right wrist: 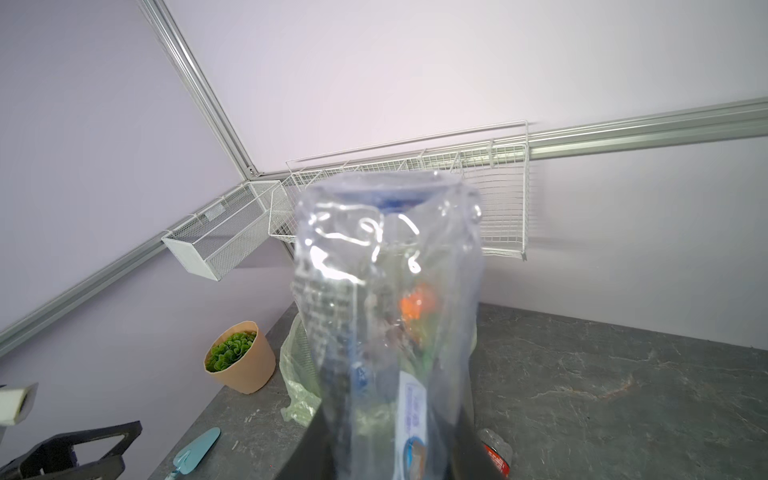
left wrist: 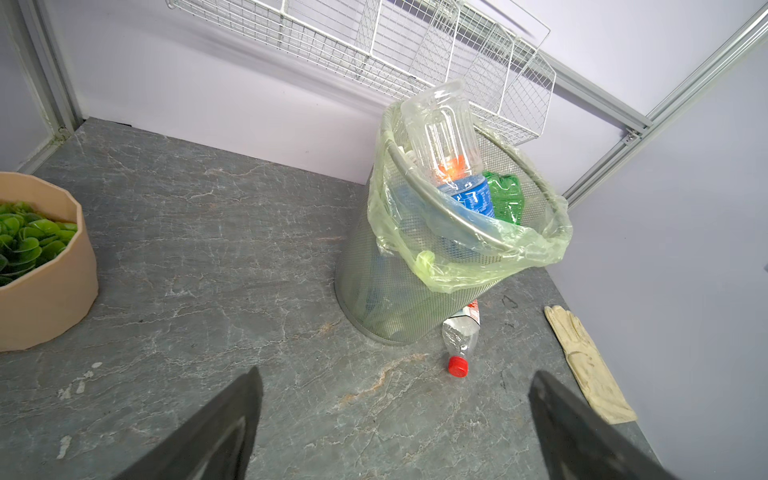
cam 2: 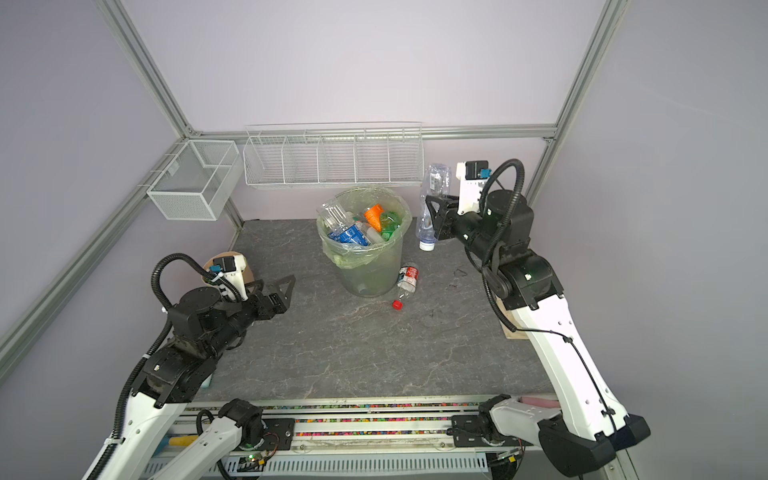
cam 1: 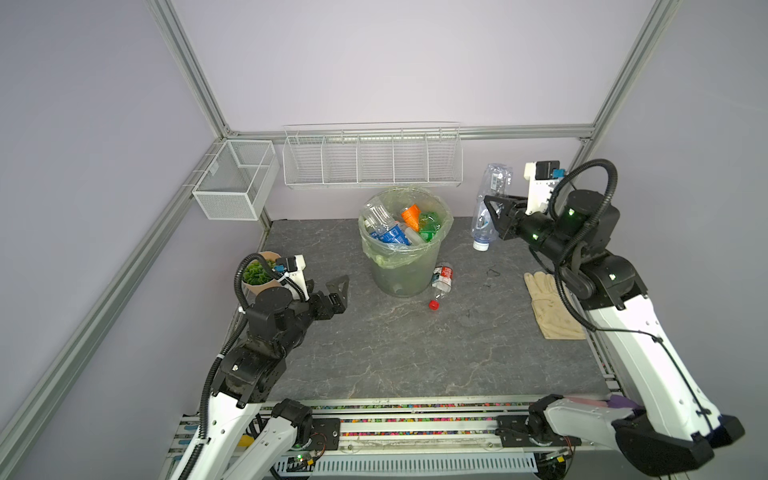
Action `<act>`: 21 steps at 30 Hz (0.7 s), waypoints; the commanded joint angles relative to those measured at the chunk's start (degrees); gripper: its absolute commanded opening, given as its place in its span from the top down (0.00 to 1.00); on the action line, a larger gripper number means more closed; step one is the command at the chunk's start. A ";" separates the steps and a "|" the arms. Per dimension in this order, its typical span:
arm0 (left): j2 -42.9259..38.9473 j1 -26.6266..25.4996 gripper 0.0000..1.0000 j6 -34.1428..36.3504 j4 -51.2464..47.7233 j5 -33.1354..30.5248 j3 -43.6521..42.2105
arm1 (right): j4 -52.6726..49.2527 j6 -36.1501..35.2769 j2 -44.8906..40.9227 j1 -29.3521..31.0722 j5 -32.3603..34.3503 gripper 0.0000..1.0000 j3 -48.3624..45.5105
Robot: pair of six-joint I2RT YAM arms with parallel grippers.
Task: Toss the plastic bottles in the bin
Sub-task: 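Lift the clear bottle with the right gripper and carry it over the bin, then open the right gripper to drop the clear bottle into the bin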
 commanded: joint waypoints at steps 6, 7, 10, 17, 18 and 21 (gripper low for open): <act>-1.53 -0.24 0.01 0.08 -1.75 -1.53 2.91 | -1.79 -0.79 18.53 2.64 -1.95 0.71 18.28; -1.51 -0.14 0.01 0.19 -1.97 -1.60 3.05 | -3.19 -0.79 21.91 2.88 -2.09 0.71 21.97; -1.65 -0.19 0.01 0.26 -2.50 -1.91 3.41 | -8.16 -0.73 32.26 3.49 -3.47 0.71 33.57; -2.24 -0.18 0.01 0.76 -4.11 -2.48 3.98 | -28.32 -3.86 50.62 4.54 -2.18 0.12 61.22; -2.49 -0.17 0.01 0.94 -4.43 -2.79 3.94 | -27.26 -4.22 48.41 4.75 -0.84 0.12 57.99; -2.82 -0.10 0.01 1.21 -4.61 -3.12 3.76 | -16.09 -5.17 37.88 5.02 2.23 0.12 40.21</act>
